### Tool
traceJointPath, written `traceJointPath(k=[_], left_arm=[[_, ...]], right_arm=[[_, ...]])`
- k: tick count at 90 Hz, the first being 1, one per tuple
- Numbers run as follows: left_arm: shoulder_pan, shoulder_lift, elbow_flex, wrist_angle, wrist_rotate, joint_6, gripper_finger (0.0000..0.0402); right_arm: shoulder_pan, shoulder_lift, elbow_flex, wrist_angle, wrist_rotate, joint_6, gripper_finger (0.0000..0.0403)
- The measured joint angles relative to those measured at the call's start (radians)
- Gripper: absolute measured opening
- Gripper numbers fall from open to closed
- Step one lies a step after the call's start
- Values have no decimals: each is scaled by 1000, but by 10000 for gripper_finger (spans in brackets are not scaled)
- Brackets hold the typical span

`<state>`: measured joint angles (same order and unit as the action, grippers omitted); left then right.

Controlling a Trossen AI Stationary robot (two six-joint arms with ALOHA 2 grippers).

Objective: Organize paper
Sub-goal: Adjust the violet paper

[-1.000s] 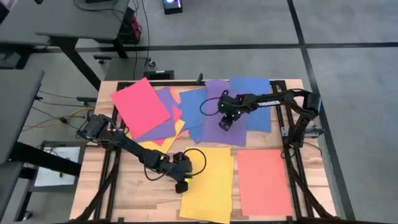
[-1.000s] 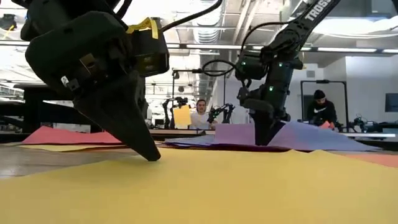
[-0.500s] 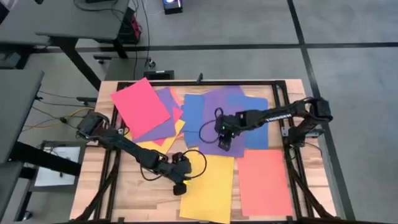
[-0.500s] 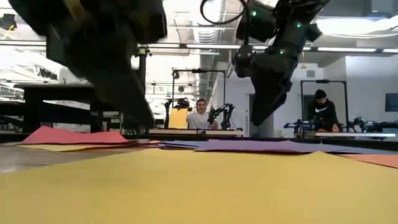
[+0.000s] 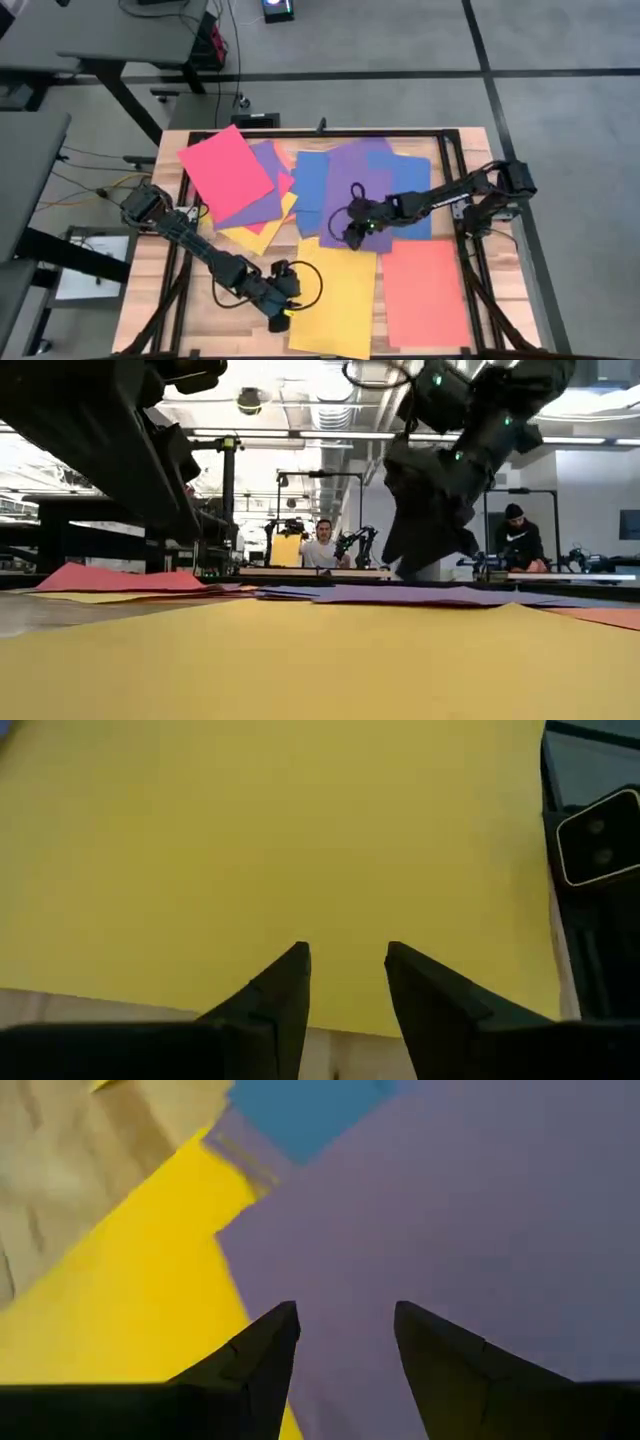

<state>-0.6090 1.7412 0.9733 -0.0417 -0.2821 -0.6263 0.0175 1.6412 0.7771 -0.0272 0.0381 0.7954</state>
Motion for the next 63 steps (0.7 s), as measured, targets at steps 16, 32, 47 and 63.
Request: traceJointPath(k=[16,32,47,63], left_arm=[[-3,0,0,1,0,2,118],[1,0,0,2,1,19,118],[4,0,0,3,-2,19,118],[3,0,0,3,-2,18,118]], right_arm=[[11,0,-8,-12,-60,20,166],[-19,2,-10,-77,-61,19,166],[-87,2,-10,-52,-41,-9,166],[-218,2,-10,-50,-33,-44,166]])
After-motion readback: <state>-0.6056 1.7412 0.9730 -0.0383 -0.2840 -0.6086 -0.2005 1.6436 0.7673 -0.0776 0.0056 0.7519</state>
